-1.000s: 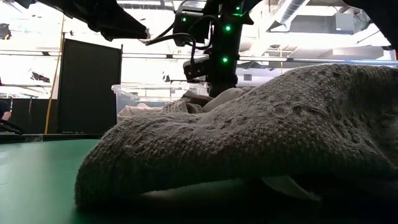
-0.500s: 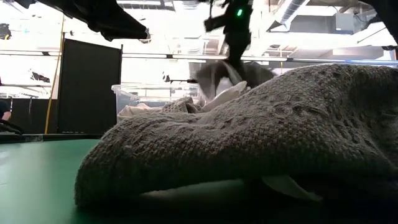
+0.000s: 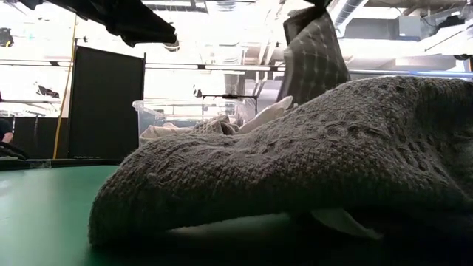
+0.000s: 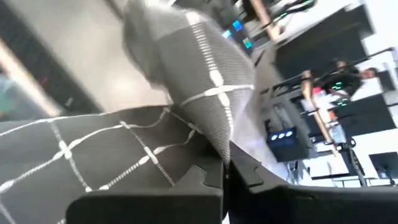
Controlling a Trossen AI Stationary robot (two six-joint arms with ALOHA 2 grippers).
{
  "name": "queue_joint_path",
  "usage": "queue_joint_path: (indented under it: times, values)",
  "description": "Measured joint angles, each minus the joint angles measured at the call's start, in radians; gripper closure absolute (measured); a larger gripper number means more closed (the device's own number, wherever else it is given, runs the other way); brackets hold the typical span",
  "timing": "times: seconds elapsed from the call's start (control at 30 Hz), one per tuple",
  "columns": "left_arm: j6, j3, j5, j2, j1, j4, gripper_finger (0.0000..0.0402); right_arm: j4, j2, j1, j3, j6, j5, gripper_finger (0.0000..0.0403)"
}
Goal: Sort towels by color in basket
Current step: Put the black striped microfiber towel into the right transparent bin
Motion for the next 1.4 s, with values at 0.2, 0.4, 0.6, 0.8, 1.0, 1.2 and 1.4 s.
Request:
queue_joint_path:
  times: [0.2, 0.4, 0.6, 0.8, 1.0, 1.2, 1.4]
  values:
    - [0.013, 0.0, 0.0, 0.0, 0.0, -0.001, 0.0233, 0.073, -0.008, -0.036, -0.001, -0.047, -0.015, 0.0385]
    - [0.013, 0.0, 0.0, 0.0, 0.0, -0.002, 0.0233, -0.119, 0.06, -0.085, -0.044, 0.153, -0.179, 0.0385]
    - [0.012, 0.0, 0.0, 0.0, 0.0, -0.002, 0.0233, -0.243, 0.151, -0.126, -0.115, 0.342, -0.323, 0.0385]
    - [0.003, 0.0, 0.0, 0.0, 0.0, -0.007, 0.0233, -0.285, 0.25, -0.158, -0.128, 0.534, -0.495, 0.0385]
    - [-0.015, 0.0, 0.002, 0.0, 0.0, -0.013, 0.0233, -0.284, 0.338, -0.178, -0.127, 0.718, -0.602, 0.0375]
    - [-0.014, 0.0, 0.003, 0.0, 0.0, -0.04, 0.0233, -0.285, 0.459, -0.171, -0.128, 0.784, -0.667, 0.0386]
    - [-0.011, 0.0, 0.003, 0.0, 0.0, -0.067, 0.0233, -0.284, 0.57, -0.152, -0.128, 0.796, -0.677, 0.0386]
